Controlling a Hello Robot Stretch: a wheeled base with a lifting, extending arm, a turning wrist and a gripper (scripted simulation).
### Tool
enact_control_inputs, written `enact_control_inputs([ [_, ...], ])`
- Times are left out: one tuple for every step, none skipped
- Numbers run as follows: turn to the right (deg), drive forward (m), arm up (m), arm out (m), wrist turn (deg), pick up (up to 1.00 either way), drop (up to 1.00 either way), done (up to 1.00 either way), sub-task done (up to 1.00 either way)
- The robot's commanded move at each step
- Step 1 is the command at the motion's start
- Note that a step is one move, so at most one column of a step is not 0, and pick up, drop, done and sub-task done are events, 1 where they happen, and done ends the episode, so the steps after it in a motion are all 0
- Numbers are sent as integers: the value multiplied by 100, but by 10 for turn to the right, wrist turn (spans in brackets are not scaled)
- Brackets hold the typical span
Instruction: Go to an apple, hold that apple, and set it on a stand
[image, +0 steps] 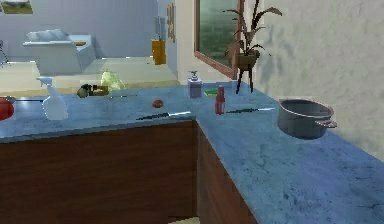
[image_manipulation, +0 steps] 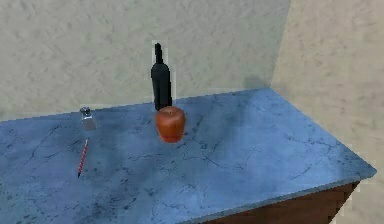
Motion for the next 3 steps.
enact_control_inputs([
  [0, 0, 38, 0, 0, 0, 0, 0, 0],
  [0, 0, 0, 24, 0, 0, 0, 0, 0],
  [0, 0, 0, 0, 450, 0, 0, 0, 0],
])
